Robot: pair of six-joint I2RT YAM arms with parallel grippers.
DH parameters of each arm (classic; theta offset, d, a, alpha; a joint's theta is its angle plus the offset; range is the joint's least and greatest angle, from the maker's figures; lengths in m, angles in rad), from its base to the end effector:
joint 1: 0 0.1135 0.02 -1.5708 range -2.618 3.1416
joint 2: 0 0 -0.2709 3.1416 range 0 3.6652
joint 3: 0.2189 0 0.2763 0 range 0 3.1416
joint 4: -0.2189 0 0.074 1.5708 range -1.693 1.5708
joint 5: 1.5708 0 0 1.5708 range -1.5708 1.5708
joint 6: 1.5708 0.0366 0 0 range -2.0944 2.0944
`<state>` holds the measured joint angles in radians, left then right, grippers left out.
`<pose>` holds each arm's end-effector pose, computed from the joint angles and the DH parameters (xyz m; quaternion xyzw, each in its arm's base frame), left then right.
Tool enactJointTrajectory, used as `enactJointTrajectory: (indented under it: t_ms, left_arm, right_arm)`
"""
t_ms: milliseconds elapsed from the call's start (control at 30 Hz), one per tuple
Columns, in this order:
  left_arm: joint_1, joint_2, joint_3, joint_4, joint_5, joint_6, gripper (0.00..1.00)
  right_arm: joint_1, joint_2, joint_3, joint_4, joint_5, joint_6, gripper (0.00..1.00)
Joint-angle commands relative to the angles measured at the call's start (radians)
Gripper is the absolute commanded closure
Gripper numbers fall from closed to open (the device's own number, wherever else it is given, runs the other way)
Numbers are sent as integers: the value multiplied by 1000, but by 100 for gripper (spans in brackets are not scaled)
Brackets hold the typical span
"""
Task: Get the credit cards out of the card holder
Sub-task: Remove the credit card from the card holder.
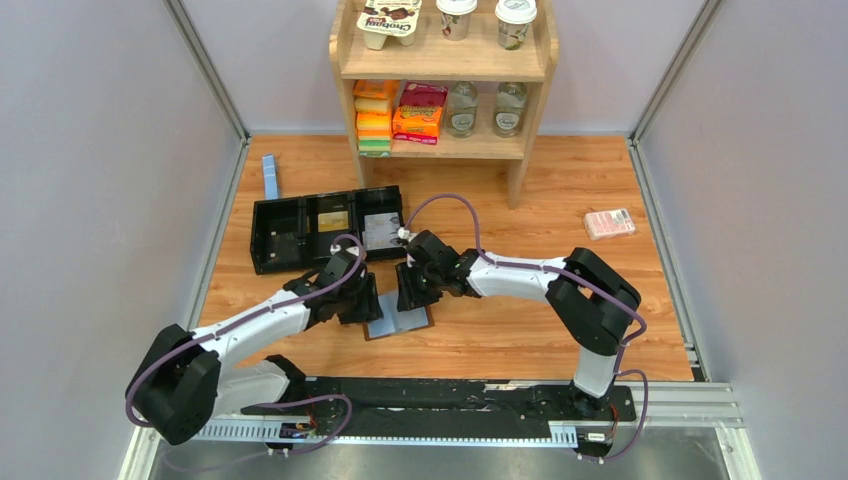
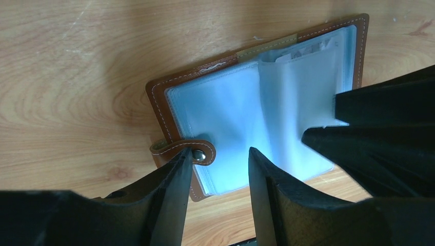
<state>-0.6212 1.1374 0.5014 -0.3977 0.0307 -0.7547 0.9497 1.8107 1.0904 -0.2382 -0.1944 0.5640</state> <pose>0.1745 -0.1263 0.1524 -0.0602 0.9622 -0.1799 0.1956 0.2211 0.3211 0.1539 -0.2106 0.9258 0.2732 0.1545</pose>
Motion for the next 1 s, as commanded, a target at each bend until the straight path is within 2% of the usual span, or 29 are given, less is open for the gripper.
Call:
enactJointTrajectory:
  t_ms: [0, 167, 300, 567, 767, 967]
  left_arm:
    - [-14, 28, -35, 26, 20, -18, 48]
    - [-14, 4, -40, 26, 17, -29, 48]
    - [-14, -65, -58, 23, -8, -60, 48]
    - [-14, -335, -87, -73, -103, -153, 46]
    - [-14, -548, -101, -150, -170, -209, 46]
    - [-14, -579, -87, -136, -152, -209, 46]
  right_arm:
    - [9, -7, 11, 92, -103, 16, 65]
    - [12, -11, 17, 119, -152, 19, 64]
    - [20, 10, 43, 137, -212, 13, 59]
    - [32, 136, 103, 137, -257, 22, 52]
    - [32, 179, 121, 122, -273, 11, 43]
    - [29, 130, 135, 89, -257, -29, 39]
